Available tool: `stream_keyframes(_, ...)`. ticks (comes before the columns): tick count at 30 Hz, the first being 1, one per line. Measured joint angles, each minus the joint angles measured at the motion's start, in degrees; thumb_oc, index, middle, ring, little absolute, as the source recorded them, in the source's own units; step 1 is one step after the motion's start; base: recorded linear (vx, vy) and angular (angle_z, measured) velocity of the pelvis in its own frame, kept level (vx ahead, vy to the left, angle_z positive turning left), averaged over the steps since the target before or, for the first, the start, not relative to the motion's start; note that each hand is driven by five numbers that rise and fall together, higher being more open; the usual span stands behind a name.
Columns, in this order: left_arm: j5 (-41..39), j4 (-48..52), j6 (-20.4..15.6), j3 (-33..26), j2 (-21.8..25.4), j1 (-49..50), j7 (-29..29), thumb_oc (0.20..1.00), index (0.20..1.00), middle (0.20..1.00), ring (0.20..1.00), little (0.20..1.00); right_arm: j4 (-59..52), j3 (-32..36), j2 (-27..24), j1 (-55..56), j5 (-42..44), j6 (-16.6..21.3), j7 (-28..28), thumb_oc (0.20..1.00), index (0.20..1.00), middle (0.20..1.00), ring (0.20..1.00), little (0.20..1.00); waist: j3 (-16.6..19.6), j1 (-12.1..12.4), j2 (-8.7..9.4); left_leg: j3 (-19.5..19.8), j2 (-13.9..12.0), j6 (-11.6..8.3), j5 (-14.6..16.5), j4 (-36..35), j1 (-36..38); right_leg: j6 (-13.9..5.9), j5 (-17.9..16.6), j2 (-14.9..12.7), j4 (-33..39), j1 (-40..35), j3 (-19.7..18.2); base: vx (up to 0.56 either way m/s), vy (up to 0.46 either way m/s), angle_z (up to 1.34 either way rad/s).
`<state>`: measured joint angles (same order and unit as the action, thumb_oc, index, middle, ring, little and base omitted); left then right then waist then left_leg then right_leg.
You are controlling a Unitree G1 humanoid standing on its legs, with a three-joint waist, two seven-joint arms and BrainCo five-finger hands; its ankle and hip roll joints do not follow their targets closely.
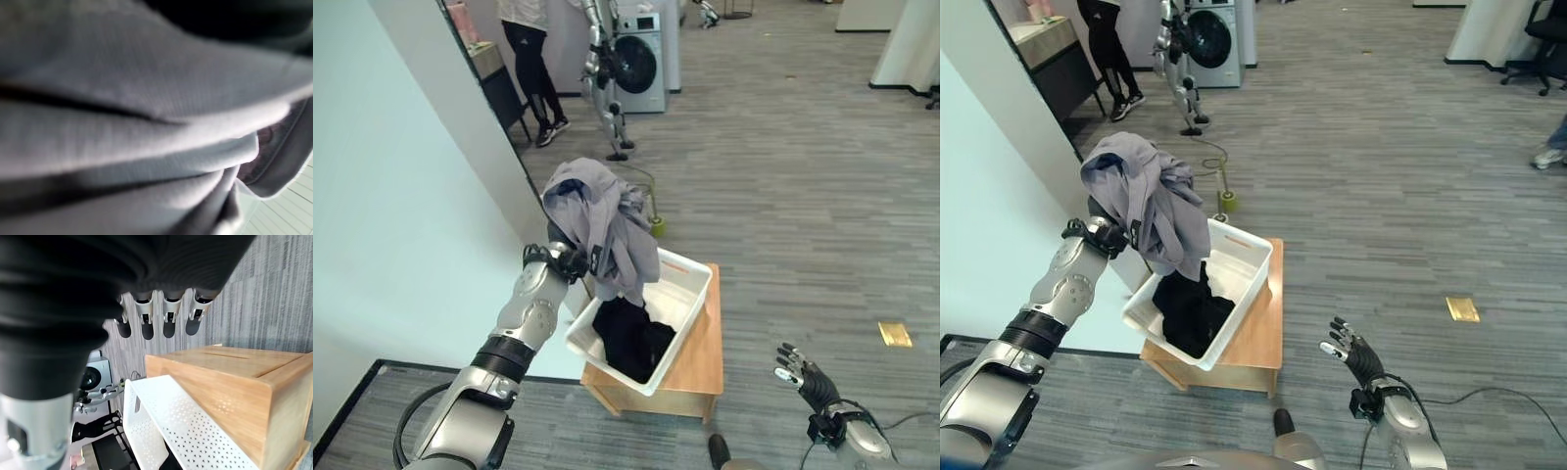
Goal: Pick up bed clothes into laundry basket.
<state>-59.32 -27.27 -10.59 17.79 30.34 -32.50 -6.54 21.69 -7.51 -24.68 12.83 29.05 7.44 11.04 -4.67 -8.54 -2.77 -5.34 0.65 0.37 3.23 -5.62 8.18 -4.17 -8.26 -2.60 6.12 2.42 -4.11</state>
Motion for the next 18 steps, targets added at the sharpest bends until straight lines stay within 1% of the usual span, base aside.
stream_keyframes(3,1.26,-3.49,0.24,-0.14,0.10,-0.55,1.22,0.200,0.200,0.200,0.200,0.200,-0.85,0.00,-0.05,0.80,0.01,-0.24,0.08,1.000,1.000,1.000,1.000,1.000,-0.04,-0.77,0.12,-1.43,0.11,0.02,-0.02,0.20,-0.84,-0.37,-0.98,0.25,-0.03,1.41,-1.38,-0.01,0.008,-0.25)
stream_keyframes(5,2.10,-4.72,0.24,-0.16,0.11,-0.62,1.27,0.200,0.200,0.200,0.200,0.200,-1.12,-0.02,-0.28,0.98,0.01,-0.70,0.28,1.000,1.000,1.000,1.000,1.000,-0.17,-0.96,0.35,-2.32,0.19,0.02,-0.01,0.31,-1.67,0.11,-1.71,0.48,-0.17,2.65,-2.43,-0.04,0.003,-0.24)
stream_keyframes(7,2.16,-6.25,0.33,-0.16,0.11,-0.65,1.36,0.200,0.200,0.200,0.200,0.200,-1.13,-0.05,-0.42,0.94,0.01,-0.97,0.46,1.000,1.000,1.000,1.000,1.000,-0.30,-1.76,0.56,-2.90,0.35,0.03,-0.01,0.31,-2.65,-0.03,-2.43,0.76,-0.32,3.90,-2.94,-0.08,0.010,-0.20)
stream_keyframes(9,2.57,-7.72,0.41,-0.27,0.13,-0.70,1.52,0.200,0.200,0.200,0.200,0.200,-1.84,-0.64,-1.36,0.69,0.03,-0.99,0.54,1.000,1.000,1.000,1.000,1.000,-0.63,-1.90,1.13,-4.22,0.74,0.19,-0.12,0.31,-4.43,-0.48,-3.35,0.72,-0.33,6.22,-4.47,-0.11,0.014,-0.32)
stream_keyframes(11,4.90,-9.25,0.51,-0.12,0.11,-0.84,1.59,0.200,0.200,0.200,0.200,0.200,-1.87,-1.11,-2.02,-0.08,0.03,-1.00,0.56,1.000,1.000,1.000,1.000,1.000,-1.23,-2.09,2.22,-5.51,1.29,0.43,-0.29,0.33,-6.29,-0.93,-4.34,0.63,-0.34,8.43,-5.77,-0.09,0.010,-0.35)
stream_keyframes(12,6.39,-10.89,0.52,-0.13,0.18,-1.27,1.61,0.200,0.200,0.200,0.200,0.200,-2.18,-1.69,-2.45,-0.90,0.04,-0.99,0.58,1.000,1.000,1.000,1.000,1.000,-1.78,-2.15,3.13,-6.48,1.67,0.59,-0.39,0.33,-7.60,-1.37,-5.09,0.44,-0.34,10.06,-6.42,-0.06,0.007,-0.34)
stream_keyframes(13,7.12,-12.51,0.84,-0.08,0.50,-1.60,1.62,0.344,0.344,0.344,0.344,0.344,-2.33,-2.00,-2.38,-1.84,0.04,-1.02,0.62,1.000,1.000,1.000,1.000,1.000,-2.41,-2.35,3.79,-7.14,1.91,0.81,-0.90,0.33,-8.24,-2.24,-4.23,0.05,-0.30,11.20,-6.72,-0.06,0.007,-0.38)
stream_keyframes(14,10.03,-16.26,1.25,1.01,0.54,-1.90,1.56,1.000,1.000,1.000,1.000,1.000,-2.69,-2.06,-2.32,-2.51,0.08,-1.03,0.63,1.000,1.000,1.000,1.000,1.000,-3.25,-3.00,4.79,-8.24,2.03,0.81,-1.33,0.34,-9.20,-2.50,-3.12,-0.41,-0.02,12.54,-6.39,-0.04,0.015,-0.34)
stream_keyframes(15,11.93,-19.70,1.88,2.19,0.57,-2.63,1.42,1.000,1.000,1.000,1.000,1.000,-2.77,-2.01,-2.36,-2.87,0.08,-1.05,0.66,1.000,1.000,1.000,1.000,1.000,-3.94,-2.73,4.60,-8.74,1.40,0.86,-1.44,0.32,-9.34,-3.25,-2.27,-0.42,-0.15,12.80,-5.72,-0.03,0.019,-0.36)
stream_keyframes(16,14.49,-21.40,3.23,2.69,0.59,-2.58,1.64,1.000,1.000,1.000,1.000,1.000,-2.78,-2.01,-2.31,-2.78,0.15,-1.04,0.65,1.000,1.000,1.000,1.000,1.000,-4.27,-2.94,4.42,-9.34,0.75,0.83,-1.43,0.31,-9.73,-3.34,-2.26,-0.18,-0.24,13.18,-4.43,-0.02,0.024,-0.36)
stream_keyframes(17,20.67,-27.77,3.57,4.95,1.11,-4.29,1.13,1.000,1.000,1.000,1.000,1.000,-2.80,-2.45,-2.32,-1.96,0.14,-1.02,0.85,1.000,1.000,1.000,1.000,1.000,-4.58,-3.08,5.18,-9.94,0.94,0.67,-1.31,0.32,-10.02,-2.83,-2.71,-0.38,-0.32,13.42,-3.10,-0.01,0.011,-0.23)
stream_keyframes(18,24.17,-31.76,4.34,6.13,1.60,-5.79,1.21,1.000,1.000,1.000,1.000,1.000,-2.74,-2.61,-2.32,-1.80,0.14,-1.12,0.92,1.000,1.000,1.000,1.000,1.000,-5.01,-3.24,5.40,-9.86,1.21,0.58,-1.30,0.31,-9.99,-2.14,-3.96,-0.53,-0.29,13.50,-3.03,0.00,0.003,-0.14)
